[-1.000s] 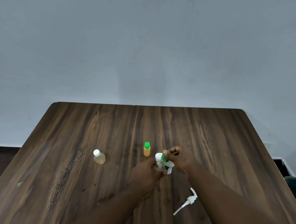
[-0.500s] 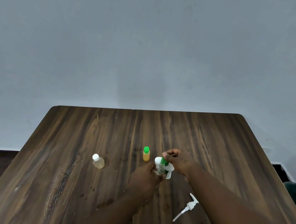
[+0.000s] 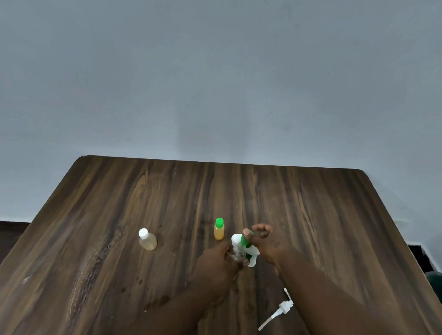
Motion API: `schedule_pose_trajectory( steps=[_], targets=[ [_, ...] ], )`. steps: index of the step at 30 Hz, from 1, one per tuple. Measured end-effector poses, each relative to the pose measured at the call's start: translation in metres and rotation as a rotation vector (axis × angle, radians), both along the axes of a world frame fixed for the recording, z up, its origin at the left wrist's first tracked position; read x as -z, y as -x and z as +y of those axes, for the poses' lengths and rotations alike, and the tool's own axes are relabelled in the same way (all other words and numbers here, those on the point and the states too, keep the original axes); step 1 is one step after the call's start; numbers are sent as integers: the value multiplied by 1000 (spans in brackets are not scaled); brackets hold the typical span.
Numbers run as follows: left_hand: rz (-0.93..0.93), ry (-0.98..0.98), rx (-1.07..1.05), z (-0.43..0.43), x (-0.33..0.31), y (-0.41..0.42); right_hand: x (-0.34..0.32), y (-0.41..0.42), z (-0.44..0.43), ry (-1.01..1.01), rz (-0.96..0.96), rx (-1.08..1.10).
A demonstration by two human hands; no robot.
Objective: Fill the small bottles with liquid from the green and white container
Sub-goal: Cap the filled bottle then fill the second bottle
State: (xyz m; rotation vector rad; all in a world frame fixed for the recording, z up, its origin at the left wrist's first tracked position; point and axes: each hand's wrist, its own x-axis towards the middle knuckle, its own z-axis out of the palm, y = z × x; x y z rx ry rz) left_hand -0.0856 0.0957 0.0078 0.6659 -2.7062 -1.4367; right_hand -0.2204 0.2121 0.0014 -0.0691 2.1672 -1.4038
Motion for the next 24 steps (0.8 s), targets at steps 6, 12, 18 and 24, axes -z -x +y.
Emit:
schedule_pose_trajectory(
  steps=[6, 12, 18, 24],
  targets=[
    [42, 25, 13, 0, 0, 1, -3, 6, -1, 22, 4, 18],
    [23, 2, -1, 1, -1, 1, -6, 3, -10, -56, 71, 31],
    [4, 9, -18, 2, -5, 1, -6, 1, -10, -89, 124, 35],
    [9, 6, -4, 0, -8, 2, -7, 4, -11, -38, 105, 7]
  ],
)
